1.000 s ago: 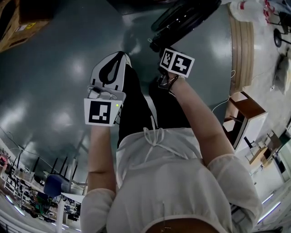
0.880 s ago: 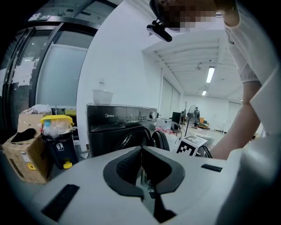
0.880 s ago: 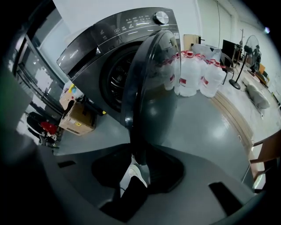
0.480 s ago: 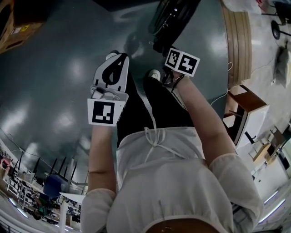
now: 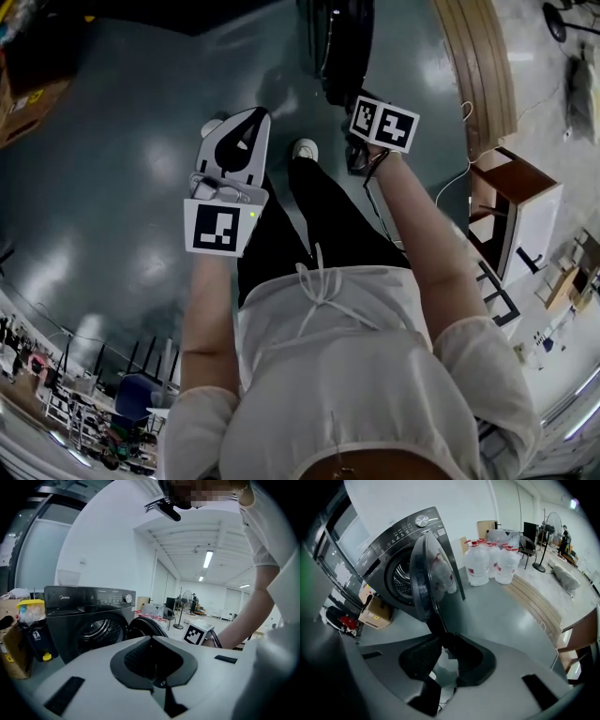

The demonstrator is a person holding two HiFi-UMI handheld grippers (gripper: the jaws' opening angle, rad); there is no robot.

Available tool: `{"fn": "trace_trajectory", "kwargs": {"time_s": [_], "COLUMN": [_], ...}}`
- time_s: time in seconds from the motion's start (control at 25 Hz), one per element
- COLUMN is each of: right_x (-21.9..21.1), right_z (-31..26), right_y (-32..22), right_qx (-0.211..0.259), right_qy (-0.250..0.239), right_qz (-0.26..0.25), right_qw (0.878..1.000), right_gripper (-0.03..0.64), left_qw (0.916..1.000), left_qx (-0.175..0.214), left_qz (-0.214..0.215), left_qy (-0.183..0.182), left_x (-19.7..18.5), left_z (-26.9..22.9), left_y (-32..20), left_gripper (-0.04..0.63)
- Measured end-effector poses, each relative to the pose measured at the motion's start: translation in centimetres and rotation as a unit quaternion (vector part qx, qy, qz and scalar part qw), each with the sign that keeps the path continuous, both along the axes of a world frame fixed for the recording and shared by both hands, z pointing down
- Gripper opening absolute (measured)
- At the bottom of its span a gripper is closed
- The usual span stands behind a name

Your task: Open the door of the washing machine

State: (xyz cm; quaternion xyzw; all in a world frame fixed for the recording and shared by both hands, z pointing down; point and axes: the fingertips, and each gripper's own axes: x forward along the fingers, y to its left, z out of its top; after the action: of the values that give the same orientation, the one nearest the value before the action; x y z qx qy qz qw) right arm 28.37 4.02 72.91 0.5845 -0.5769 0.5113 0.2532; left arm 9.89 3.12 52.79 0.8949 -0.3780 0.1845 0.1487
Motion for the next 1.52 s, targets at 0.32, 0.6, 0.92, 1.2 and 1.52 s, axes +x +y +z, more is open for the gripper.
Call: {"fn": "trace_trajectory", "kwargs": {"time_s": [0.32, 0.6, 0.92, 1.2, 1.52], "right_x": [7.6, 11.7, 15.2, 16.5, 15.4], "right_z": [0.0, -0.6, -0.5, -2.8, -10.2], "right_y": [0.0, -0.3, -0.6, 0.3, 1.3], "right_qx": [0.022, 0.034, 0.035, 0.038, 0.107], "right_qy": [0.030, 0.042, 0.052, 0.091, 0.098], "right_qz": [0.015, 0.026, 0.038, 0.054, 0.028], "right_qw": [0.999, 0.998, 0.997, 0.994, 0.989], "right_gripper": [0.087, 0.091, 0.098, 0.008, 0.008], "left_qw": [0.9986, 0.9968, 0.9949, 0.9942, 0.9965], "left_qx": [-0.004, -0.008, -0.013, -0.004, 0.026], "left_qz": [0.053, 0.079, 0.100, 0.107, 0.079], "left_qy": [0.000, 0.004, 0.001, 0.005, 0.005], "left_x": [6.5, 9.6, 12.4, 13.1, 10.7], "left_z": [1.2, 1.4, 2.4, 0.9, -4.0], "left_y": [-0.2, -0.5, -1.0, -0.4, 0.1], "left_gripper": [0.021, 0.021, 0.021, 0.021, 0.021]}}
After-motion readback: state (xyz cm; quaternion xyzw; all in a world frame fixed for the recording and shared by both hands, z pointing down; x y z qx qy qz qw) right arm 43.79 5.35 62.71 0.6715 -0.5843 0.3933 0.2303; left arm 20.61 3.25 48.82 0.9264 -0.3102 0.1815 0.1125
